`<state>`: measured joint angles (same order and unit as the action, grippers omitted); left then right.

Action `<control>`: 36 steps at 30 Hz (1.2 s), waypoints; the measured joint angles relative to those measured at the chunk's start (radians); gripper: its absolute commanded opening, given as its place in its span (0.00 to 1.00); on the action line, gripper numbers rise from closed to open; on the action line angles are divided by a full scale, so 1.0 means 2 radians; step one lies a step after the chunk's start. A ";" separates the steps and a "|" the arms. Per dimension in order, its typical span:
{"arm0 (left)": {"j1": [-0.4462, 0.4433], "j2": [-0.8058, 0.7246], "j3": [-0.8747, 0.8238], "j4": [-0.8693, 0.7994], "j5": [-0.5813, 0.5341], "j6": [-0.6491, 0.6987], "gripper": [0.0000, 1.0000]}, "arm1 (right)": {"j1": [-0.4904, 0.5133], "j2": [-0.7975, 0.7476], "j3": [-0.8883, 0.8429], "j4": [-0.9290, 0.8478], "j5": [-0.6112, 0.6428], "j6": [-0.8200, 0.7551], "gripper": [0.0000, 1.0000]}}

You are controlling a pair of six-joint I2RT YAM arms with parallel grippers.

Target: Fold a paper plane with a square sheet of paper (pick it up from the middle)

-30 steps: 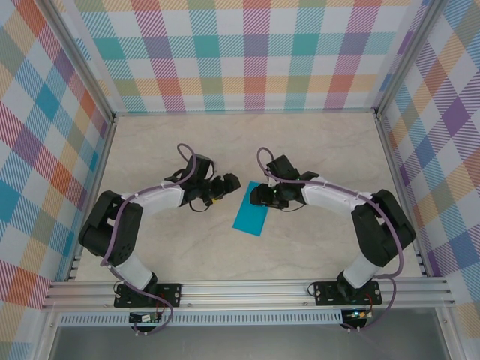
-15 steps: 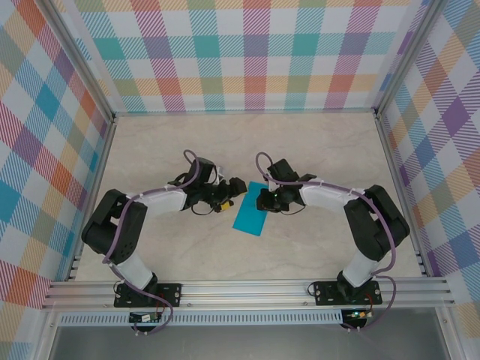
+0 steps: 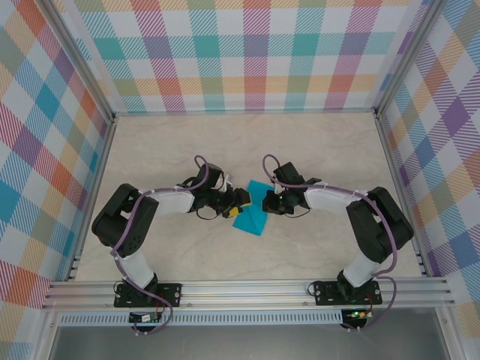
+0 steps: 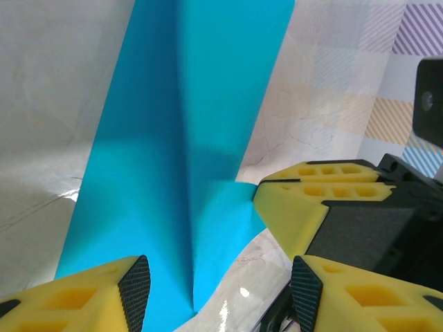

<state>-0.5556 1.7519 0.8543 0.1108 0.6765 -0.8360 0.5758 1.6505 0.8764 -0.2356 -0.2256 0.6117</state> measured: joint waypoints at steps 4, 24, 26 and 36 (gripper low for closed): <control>-0.007 0.012 0.001 0.000 0.008 0.025 0.57 | -0.001 -0.001 0.000 0.005 0.000 0.003 0.11; -0.023 0.065 0.023 0.038 0.020 0.076 0.21 | -0.019 -0.033 -0.008 0.001 0.000 0.038 0.44; -0.023 0.069 0.024 0.039 0.019 0.080 0.17 | -0.023 -0.051 -0.009 -0.004 0.004 0.045 0.51; -0.023 0.074 0.037 0.022 -0.007 0.120 0.04 | -0.038 -0.128 -0.010 -0.045 0.050 0.068 0.71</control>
<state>-0.6010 1.9003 0.9283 0.1539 0.6628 -0.5968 0.4995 1.3949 0.8558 -0.3256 -0.1249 0.7486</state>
